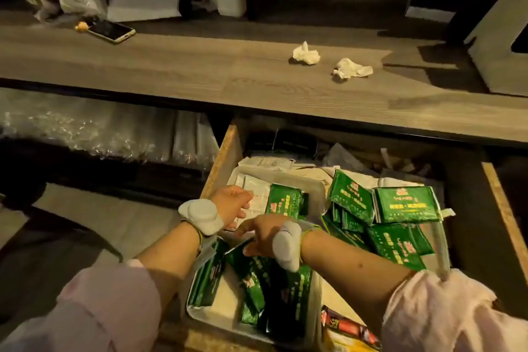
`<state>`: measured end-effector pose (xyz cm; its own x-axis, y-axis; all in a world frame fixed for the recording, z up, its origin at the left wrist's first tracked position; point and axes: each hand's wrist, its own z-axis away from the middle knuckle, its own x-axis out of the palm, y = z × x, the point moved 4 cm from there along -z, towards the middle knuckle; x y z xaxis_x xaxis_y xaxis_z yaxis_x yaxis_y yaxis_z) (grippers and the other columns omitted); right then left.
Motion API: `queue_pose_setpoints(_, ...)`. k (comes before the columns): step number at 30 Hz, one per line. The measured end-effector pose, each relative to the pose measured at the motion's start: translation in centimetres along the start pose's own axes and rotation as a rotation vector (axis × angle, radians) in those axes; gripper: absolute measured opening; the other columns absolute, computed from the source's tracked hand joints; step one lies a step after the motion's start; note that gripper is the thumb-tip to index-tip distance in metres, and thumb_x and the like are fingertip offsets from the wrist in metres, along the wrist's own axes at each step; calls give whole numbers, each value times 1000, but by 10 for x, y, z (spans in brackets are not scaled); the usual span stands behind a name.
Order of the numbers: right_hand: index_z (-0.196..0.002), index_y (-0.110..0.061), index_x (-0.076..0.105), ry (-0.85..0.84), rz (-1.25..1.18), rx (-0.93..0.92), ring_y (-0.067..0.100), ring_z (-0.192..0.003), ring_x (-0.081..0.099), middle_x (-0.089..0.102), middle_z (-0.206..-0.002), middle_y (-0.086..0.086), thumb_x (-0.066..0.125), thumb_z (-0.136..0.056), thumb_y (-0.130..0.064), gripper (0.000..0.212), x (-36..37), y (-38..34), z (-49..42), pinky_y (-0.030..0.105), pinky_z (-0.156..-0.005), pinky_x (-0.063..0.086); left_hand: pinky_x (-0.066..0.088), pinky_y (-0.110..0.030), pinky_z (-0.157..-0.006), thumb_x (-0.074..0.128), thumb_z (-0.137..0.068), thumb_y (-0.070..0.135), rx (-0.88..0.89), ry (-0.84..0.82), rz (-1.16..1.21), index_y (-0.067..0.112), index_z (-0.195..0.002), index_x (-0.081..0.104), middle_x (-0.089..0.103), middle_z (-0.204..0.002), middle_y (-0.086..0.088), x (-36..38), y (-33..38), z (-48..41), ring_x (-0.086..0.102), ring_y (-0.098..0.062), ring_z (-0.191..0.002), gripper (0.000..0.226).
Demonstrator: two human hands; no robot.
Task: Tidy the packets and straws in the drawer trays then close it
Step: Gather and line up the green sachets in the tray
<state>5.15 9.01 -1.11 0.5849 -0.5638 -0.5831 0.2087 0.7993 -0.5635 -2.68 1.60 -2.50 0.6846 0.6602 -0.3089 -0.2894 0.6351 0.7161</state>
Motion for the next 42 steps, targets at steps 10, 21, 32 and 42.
queue_pose_setpoints(10, -125, -11, 60, 76, 329, -46, 27, -111, 60, 64, -122, 9, 65, -88, -30, 41, 33, 11, -41, 25, -77, 42, 42, -23, -57, 52, -94, 26, 274, 128, -131, 18, -91, 59, 59, -82, -2, -10, -18, 8, 53, -11, -70, 12)
queue_pose_setpoints(21, -106, -13, 55, 331, -543, -107, 15, -58, 53, 56, -69, 4, 52, -97, -21, 13, 40, 46, 21, 26, -54, 45, 43, -55, -102, 83, -59, 37, 210, -391, -20, 23, -119, 57, 67, -115, -13, 41, -72, 48, 60, -35, -114, 67)
queue_pose_setpoints(32, -118, -21, 65, 219, 215, -21, 10, -74, 61, 69, -117, 1, 67, -86, -18, 33, 61, 51, 34, 17, -70, 50, 47, -35, -59, 49, -92, 16, 71, -176, -138, 24, -97, 43, 52, -84, -10, 26, -84, 43, 62, -26, -66, 12)
queue_pose_setpoints(42, -140, -9, 44, -89, 666, -92, 31, -121, 46, 47, -134, 21, 67, -86, -12, 59, 80, 39, 10, 26, -91, 35, 52, -38, -67, 45, -88, 61, 13, -163, -98, 30, -120, 35, 60, -97, -7, 23, -86, 35, 68, -28, -78, 46)
